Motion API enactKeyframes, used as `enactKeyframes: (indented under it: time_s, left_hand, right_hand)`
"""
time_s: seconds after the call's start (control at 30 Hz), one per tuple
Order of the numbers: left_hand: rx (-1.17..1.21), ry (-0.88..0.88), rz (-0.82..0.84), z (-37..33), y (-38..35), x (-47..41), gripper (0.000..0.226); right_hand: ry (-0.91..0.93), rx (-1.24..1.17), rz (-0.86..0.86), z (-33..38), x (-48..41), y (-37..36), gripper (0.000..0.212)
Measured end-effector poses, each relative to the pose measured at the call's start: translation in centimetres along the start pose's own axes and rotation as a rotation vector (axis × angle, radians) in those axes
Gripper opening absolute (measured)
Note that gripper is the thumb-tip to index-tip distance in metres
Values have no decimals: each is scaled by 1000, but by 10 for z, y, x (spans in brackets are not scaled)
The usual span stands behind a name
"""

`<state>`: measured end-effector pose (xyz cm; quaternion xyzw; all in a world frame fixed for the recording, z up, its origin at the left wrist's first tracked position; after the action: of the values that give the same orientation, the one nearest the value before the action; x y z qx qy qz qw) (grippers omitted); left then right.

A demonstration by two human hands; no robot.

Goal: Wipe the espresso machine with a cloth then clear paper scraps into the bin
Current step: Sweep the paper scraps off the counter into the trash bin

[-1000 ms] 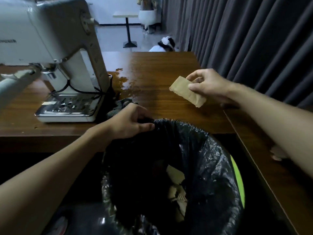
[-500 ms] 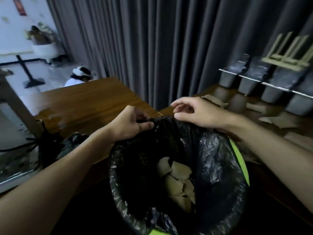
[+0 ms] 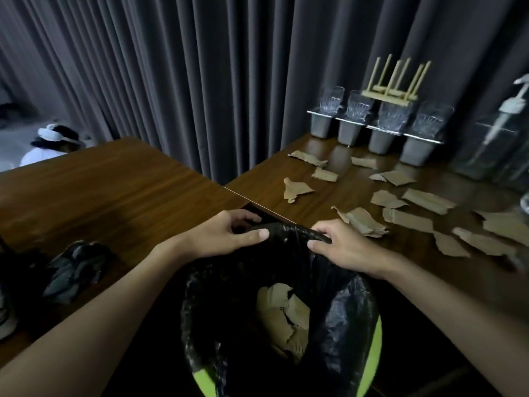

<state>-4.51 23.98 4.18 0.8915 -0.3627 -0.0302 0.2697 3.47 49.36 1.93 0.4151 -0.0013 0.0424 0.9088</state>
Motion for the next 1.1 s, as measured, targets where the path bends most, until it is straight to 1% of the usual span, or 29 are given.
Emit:
enactKeyframes:
  time_s: [0.03,0.1,0.2,0.27,0.33,0.37,0.43,0.5,0.53,0.57,0.7,0.73,0.83,0.9,1.03,1.1]
  left_hand:
    - [-5,8,9,1,0,1,64]
    - [-61,-11,-23,5,0,-1,47]
    - [-143,-60,-138,8,0,-7,18]
    - [-166,-82,-143,11,0,-11,12]
    - [-195,-109,-137,14,0,-14,11]
    - [-212,-126,-140,15,1,-16,11]
    - [-255,-146,-146,18,1,-22,11]
    - [-318,-150,-163,22,1,-30,9]
    - [-351,-151,-178,24,1,-34,7]
    - [-382,-153,-196,26,1,-39,5]
    - [-460,-180,-253,37,4,-57,8]
    - [-466,-183,-255,41,5,-61,7]
    - [-448,-158,-283,52,9,-70,5]
    - [-408,-142,-286,56,11,-75,8]
    - [-267,-126,-279,58,14,-84,12]
    - [-221,-136,-276,59,15,-87,15]
  right_hand:
    - [-27,-11,-4,-4,0,0,13]
    - [-59,-42,-4,-9,0,-1,16]
    - [-74,-113,42,-11,0,-4,19]
    - [-89,-145,80,-13,-2,-5,21]
    - [-81,-92,86,-15,-4,-3,26]
    - [-48,-35,57,-17,-7,-2,27]
    - [14,82,-82,-16,-13,3,31]
    - [71,119,-234,-13,-28,6,34]
    - [87,125,-265,-14,-39,7,34]
    - [85,136,-260,-15,-50,7,36]
    - [5,150,-100,-29,-87,-6,55]
    - [-22,169,-86,-35,-93,-11,57]
    - [-63,279,-167,-47,-107,-21,57]
    - [-49,288,-218,-49,-114,-22,54]
    - [-56,309,-230,-51,-120,-22,51]
    - [-18,302,-243,-51,-120,-22,48]
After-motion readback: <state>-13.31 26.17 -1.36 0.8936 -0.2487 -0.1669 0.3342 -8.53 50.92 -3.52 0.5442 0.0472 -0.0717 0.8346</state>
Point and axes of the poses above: each hand's wrist, its own x-axis away from the middle knuckle, its own y-axis out of the back of the hand, z = x × y, the point moved 1 cm from there along -x, towards the middle knuckle, and after that the axes turned 5 degrees about x, right-handed, at the moved point
